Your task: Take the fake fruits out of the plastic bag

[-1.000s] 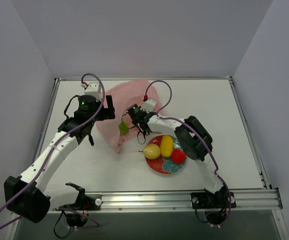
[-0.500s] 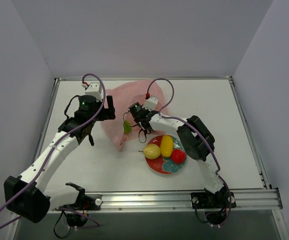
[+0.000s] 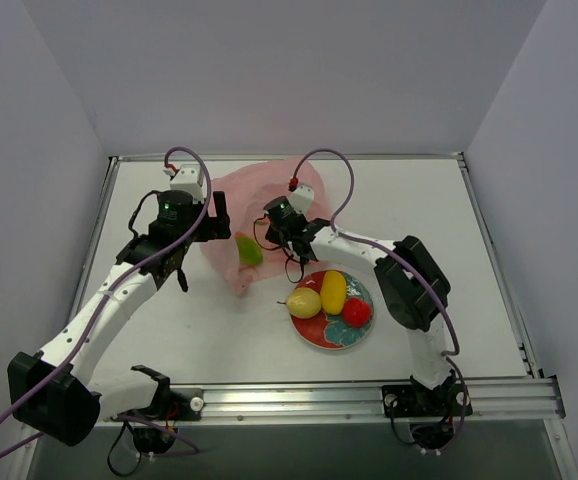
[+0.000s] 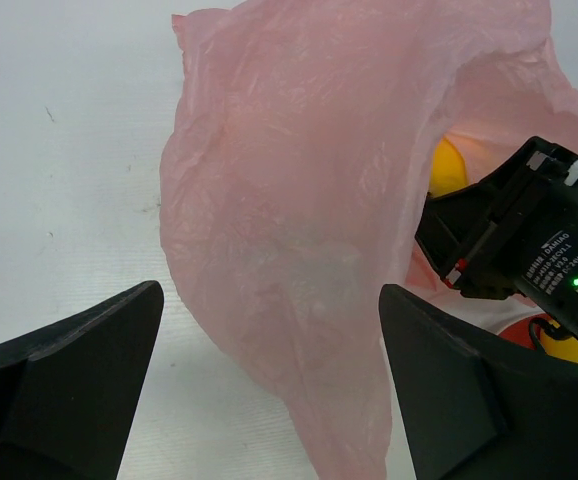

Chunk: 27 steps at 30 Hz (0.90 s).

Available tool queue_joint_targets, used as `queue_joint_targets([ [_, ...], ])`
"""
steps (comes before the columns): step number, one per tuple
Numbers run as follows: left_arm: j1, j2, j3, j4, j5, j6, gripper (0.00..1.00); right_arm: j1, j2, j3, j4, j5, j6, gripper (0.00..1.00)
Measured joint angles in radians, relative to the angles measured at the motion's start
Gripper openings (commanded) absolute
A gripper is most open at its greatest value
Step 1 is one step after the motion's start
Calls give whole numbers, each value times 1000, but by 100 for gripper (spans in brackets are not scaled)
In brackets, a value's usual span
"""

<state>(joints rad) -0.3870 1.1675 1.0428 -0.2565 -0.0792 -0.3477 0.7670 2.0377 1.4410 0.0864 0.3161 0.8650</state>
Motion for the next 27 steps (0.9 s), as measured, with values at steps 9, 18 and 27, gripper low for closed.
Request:
queue_joint_targets([
  [9, 0, -3, 0, 0, -6, 1, 88, 0, -53, -136, 128, -230, 8, 0],
  [18, 0, -11, 0, -1, -8, 4, 88, 0, -86, -241, 156, -376, -3, 0],
  [27, -5, -12, 0, -1, -8, 5, 88, 0, -224, -265, 130, -411, -55, 0],
])
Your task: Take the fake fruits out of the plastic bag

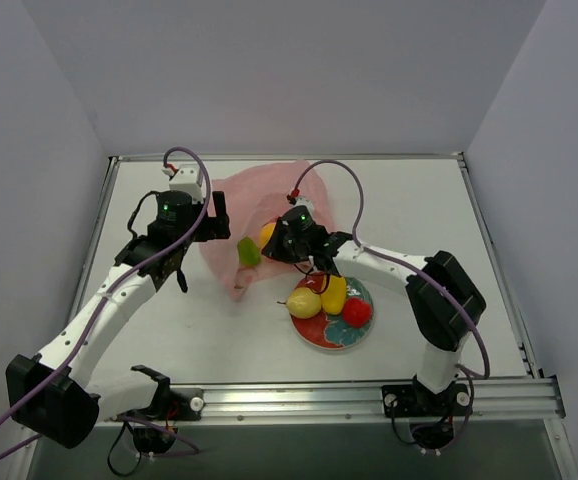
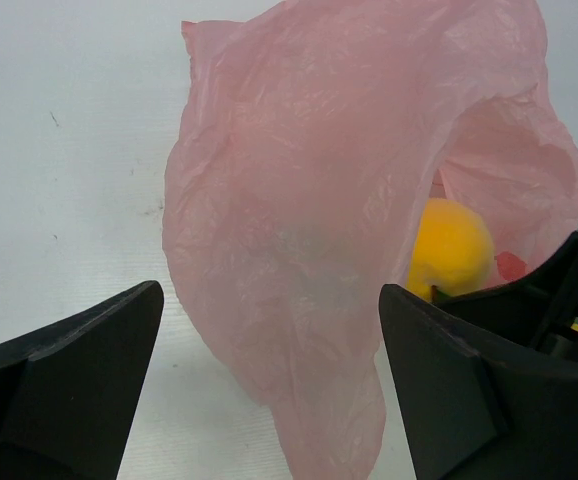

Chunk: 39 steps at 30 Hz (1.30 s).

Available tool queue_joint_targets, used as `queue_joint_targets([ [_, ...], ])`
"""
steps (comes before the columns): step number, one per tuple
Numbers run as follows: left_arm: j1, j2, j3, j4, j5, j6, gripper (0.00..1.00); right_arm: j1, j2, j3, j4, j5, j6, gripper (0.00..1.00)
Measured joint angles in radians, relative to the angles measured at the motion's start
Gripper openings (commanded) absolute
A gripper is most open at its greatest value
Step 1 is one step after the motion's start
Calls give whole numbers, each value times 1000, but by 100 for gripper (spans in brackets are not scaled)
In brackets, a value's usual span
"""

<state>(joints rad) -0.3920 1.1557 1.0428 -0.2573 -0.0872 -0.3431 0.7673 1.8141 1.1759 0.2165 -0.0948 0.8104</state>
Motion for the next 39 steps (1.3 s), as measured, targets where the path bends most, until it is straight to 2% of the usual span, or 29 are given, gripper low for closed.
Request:
queue_joint_targets([
  [11, 0, 0, 0, -1, -7, 3, 88, 19, -258, -165, -83, 21, -28, 0],
  [22, -2, 0, 0, -7, -12, 5, 88, 108, -600, -351, -208, 155, -23, 0],
  [32, -5, 1, 0, -13, -23, 21, 88, 179, -882, -491, -338, 262, 54, 0],
  [39, -7, 2, 0, -16, -26, 23, 88, 257, -975, -579, -432, 315, 132, 0],
])
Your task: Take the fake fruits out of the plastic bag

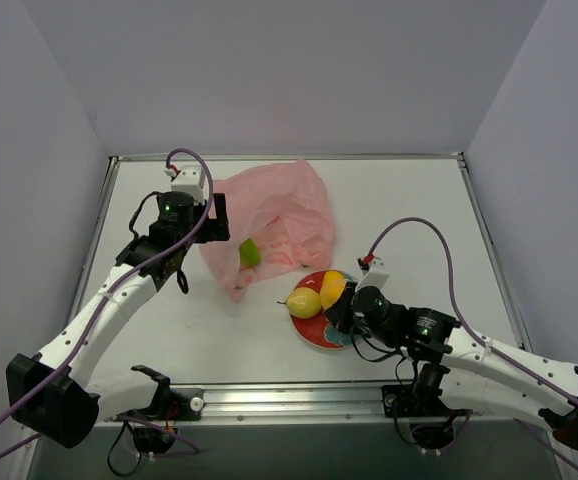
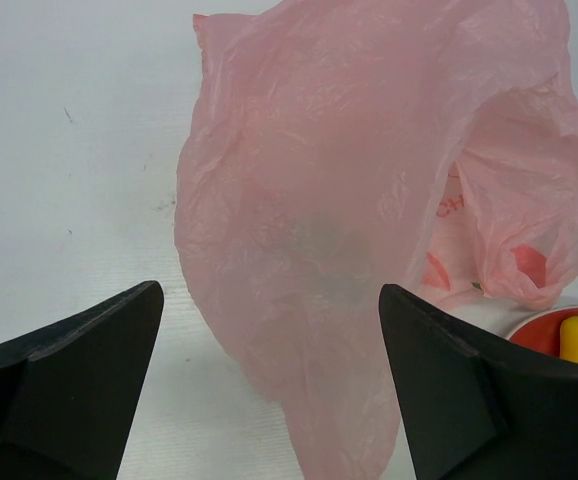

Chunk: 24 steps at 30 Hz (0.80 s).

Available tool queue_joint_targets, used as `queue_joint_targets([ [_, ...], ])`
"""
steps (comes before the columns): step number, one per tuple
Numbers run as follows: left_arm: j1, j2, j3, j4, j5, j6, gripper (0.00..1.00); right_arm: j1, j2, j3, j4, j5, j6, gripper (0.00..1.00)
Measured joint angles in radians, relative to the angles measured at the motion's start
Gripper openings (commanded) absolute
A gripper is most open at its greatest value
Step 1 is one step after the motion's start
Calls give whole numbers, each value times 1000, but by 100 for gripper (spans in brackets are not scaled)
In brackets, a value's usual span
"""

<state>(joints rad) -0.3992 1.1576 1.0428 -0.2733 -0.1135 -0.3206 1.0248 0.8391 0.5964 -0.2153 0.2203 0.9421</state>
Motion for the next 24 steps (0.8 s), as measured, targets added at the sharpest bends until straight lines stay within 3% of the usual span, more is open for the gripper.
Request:
queue_joint_targets([
  [14, 0, 9, 0, -4, -8, 3, 88, 307, 88, 0, -105, 158, 204, 0],
  [24, -1, 9, 0, -8, -11, 3, 88, 352, 132, 0, -120, 207, 290, 2],
])
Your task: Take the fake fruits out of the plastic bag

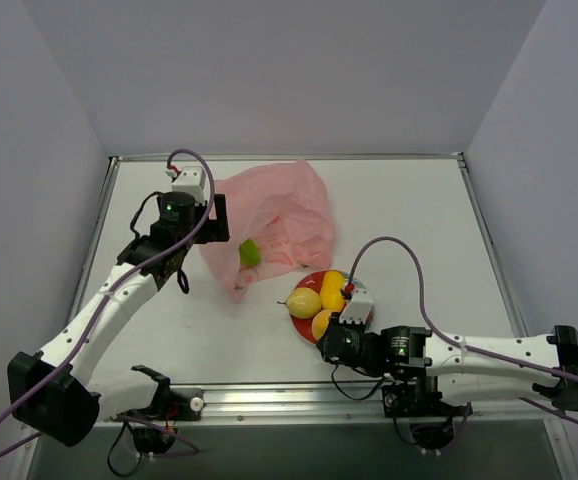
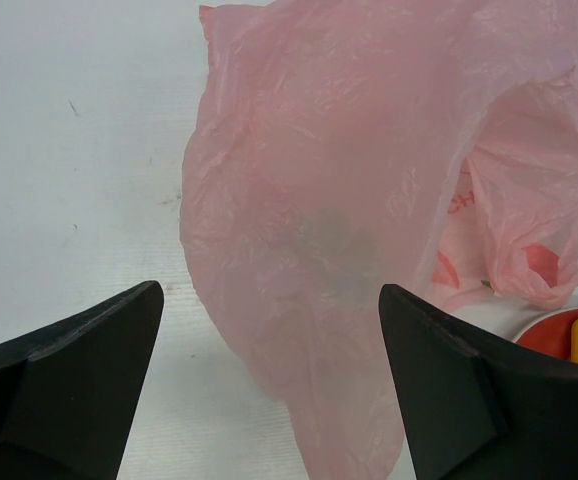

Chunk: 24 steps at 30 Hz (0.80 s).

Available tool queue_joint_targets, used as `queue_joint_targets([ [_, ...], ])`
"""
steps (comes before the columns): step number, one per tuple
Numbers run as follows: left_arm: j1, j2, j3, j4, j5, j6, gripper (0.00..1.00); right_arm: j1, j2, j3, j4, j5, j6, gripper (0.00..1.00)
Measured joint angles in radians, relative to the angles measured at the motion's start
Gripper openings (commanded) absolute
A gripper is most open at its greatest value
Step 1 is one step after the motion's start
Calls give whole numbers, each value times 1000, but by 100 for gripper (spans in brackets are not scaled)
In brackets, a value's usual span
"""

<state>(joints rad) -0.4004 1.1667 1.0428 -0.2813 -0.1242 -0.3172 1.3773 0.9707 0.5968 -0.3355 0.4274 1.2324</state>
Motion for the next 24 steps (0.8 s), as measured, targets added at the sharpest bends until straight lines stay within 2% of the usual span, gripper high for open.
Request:
queue_joint_targets([
  [3, -5, 0, 0, -2, -3, 0, 88, 0, -4, 0, -1, 7, 13, 5],
  [6, -13, 0, 0, -4, -8, 1, 88, 0, -6, -1, -1, 11, 25, 11],
  [19, -20, 0, 0, -9, -13, 4, 88, 0, -34, -34, -8, 13, 47, 15],
  [24, -20, 0, 0, -10, -14, 5, 88, 8, -77, -26, -15, 11, 38, 23],
])
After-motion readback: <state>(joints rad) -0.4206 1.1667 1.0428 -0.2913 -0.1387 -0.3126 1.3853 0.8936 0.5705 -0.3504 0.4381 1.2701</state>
